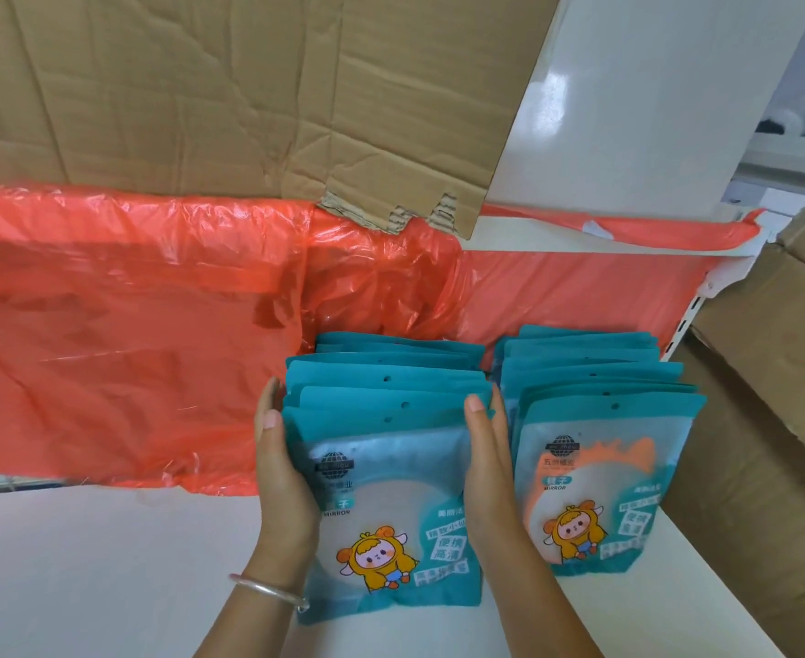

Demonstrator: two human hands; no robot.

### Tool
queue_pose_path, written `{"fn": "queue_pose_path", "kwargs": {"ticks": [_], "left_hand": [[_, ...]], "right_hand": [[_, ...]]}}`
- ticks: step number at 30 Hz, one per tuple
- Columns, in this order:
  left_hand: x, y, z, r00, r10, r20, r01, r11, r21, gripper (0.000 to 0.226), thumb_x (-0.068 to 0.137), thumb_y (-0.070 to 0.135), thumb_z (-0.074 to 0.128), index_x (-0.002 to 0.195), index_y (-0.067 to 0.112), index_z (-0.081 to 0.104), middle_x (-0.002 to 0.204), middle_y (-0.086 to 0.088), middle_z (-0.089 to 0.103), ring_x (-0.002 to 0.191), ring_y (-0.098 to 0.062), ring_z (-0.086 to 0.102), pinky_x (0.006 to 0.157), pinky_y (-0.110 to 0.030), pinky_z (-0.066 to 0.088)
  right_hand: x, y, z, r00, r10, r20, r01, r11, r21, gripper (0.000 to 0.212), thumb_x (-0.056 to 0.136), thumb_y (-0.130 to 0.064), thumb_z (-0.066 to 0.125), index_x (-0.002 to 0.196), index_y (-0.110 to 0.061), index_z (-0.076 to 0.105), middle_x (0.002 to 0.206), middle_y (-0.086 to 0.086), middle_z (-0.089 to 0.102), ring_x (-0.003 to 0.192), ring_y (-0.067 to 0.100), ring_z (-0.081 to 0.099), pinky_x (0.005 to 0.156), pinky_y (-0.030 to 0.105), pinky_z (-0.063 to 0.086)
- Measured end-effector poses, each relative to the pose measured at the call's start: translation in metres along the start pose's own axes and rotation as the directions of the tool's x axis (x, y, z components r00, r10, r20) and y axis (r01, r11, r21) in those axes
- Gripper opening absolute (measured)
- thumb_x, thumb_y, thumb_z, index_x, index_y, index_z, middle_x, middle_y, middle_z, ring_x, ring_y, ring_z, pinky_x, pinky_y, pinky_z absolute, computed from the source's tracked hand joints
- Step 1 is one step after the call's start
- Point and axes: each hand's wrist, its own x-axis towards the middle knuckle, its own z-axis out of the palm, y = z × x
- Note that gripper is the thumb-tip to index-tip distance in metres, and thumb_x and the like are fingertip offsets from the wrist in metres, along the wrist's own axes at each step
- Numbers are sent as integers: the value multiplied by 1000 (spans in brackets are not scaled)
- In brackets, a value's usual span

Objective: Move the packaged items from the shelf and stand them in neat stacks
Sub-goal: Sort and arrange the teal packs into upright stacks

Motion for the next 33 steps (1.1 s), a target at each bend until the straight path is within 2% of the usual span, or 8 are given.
{"fn": "queue_pose_path", "kwargs": {"ticks": [3, 6, 12, 16, 20, 26, 29, 33], "left_hand": [[0, -1, -6, 999, -22, 31, 20, 999, 44, 48, 78, 61, 43, 125, 52, 42, 145, 10, 43, 130, -14, 45, 110, -44, 34], [-3, -11, -14, 997, -65, 35, 60, 991, 120, 57, 75, 71, 41, 128, 54, 40, 144, 9, 45, 130, -19, 46, 109, -50, 34], [-15, -16, -25, 994, -107, 5, 102, 956, 274, 72, 77, 76, 32, 140, 41, 32, 145, 2, 44, 131, -21, 45, 107, -51, 38], [-38, -14, -33, 991, -131, -8, 124, 915, 383, 81, 73, 78, 25, 145, 43, 18, 142, 24, 31, 130, 0, 31, 114, -37, 27], [-51, -17, -49, 981, -194, 18, 162, 865, 475, 104, 53, 96, 26, 144, 49, 9, 145, 23, 29, 130, -1, 29, 113, -37, 25], [-61, 0, -59, 972, -229, 54, 152, 787, 598, 83, 78, 79, 30, 148, 41, 6, 154, 18, 18, 142, -8, 20, 117, -37, 19], [-66, 13, -70, 976, -207, 68, 115, 755, 646, 63, 92, 50, 37, 148, 35, 13, 151, 19, 20, 137, 0, 20, 114, -30, 18], [-77, 35, -91, 983, -178, 46, 101, 735, 670, 58, 93, 44, 46, 146, 33, 26, 151, 15, 29, 139, -5, 26, 116, -30, 21]], "right_hand": [[-6, 3, -2, 1000, -27, -12, 27, 1000, -6, 72, 76, -62, 43, 143, -50, 19, 153, -21, 22, 136, 1, 26, 109, 26, 22], [-11, 7, -4, 997, -60, -40, 59, 998, -8, 73, 80, -65, 50, 144, -47, 20, 154, -18, 24, 138, 4, 27, 111, 26, 25], [-24, 22, -9, 993, -118, -11, 117, 990, -83, 70, 78, -61, 48, 142, -47, 23, 143, -27, 36, 119, -23, 37, 90, 0, 34], [-41, 45, -14, 997, -71, -14, 69, 990, -123, 90, 66, -76, 59, 143, -47, 20, 149, -19, 31, 133, 4, 38, 110, 34, 36], [-61, 60, -17, 1000, 0, 5, 1, 991, -132, 86, 77, -49, 65, 142, -50, 10, 150, -22, 19, 133, 6, 33, 109, 32, 35], [-72, 67, -17, 998, 1, -64, -10, 988, -151, 87, 80, -38, 64, 147, -43, 9, 153, -17, 20, 136, 11, 31, 111, 39, 35], [-81, 65, -15, 995, -37, -92, 24, 990, -141, 78, 89, -22, 61, 148, -37, 14, 150, -17, 24, 132, 8, 34, 106, 34, 38], [-94, 58, -12, 994, -61, -90, 46, 987, -154, 70, 91, -14, 58, 148, -30, 21, 145, -13, 32, 125, 5, 39, 92, 21, 45]]}}
